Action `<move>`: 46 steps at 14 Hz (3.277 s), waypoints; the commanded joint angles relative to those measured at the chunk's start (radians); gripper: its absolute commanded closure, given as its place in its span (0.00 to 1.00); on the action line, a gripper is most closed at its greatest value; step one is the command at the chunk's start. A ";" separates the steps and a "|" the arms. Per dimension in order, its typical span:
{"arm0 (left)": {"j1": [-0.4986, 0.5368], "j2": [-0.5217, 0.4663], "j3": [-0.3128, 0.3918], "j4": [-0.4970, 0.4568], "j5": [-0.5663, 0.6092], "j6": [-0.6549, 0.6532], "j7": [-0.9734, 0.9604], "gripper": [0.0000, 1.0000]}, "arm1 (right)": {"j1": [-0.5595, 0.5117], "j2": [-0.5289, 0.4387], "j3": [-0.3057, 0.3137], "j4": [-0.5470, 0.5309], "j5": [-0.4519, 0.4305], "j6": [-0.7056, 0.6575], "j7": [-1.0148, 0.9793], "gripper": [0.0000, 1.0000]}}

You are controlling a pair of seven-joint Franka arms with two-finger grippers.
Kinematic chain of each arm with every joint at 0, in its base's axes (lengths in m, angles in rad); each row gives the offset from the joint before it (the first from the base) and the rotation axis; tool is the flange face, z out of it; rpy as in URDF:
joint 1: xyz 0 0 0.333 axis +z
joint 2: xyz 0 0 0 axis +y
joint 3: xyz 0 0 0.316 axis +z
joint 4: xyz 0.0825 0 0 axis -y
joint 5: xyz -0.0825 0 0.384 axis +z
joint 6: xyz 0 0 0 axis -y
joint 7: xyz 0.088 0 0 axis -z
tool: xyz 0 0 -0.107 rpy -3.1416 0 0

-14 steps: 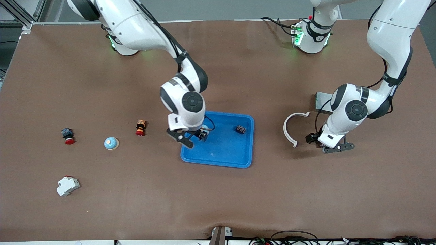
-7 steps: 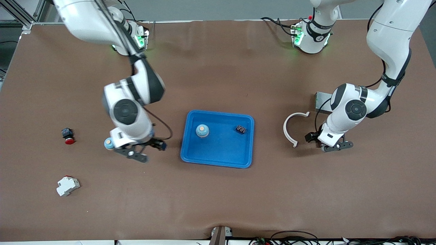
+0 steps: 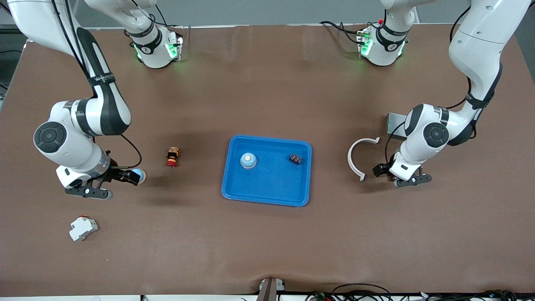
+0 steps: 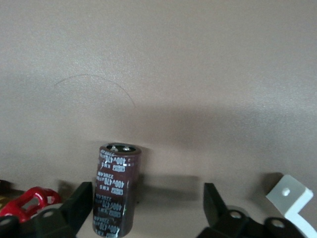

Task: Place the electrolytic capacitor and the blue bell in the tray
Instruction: 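Grasp the second capacitor with the left gripper while the right gripper grasps the bell, then carry the capacitor and the bell with both grippers over the tray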

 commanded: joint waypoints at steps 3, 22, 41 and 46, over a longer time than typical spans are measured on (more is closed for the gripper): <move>0.021 -0.005 -0.014 -0.009 0.023 0.021 0.009 0.80 | -0.093 0.015 0.018 -0.097 0.012 0.170 -0.127 0.00; -0.112 -0.085 -0.224 0.259 -0.151 -0.566 -0.431 1.00 | -0.067 0.110 0.021 -0.250 0.017 0.436 -0.055 0.12; -0.575 0.277 -0.029 0.718 -0.158 -0.381 -1.082 1.00 | 0.221 0.021 0.024 0.043 0.018 -0.024 0.463 1.00; -0.614 0.335 -0.006 0.717 -0.149 -0.306 -1.074 1.00 | 0.357 0.128 0.022 0.153 0.012 -0.023 0.697 1.00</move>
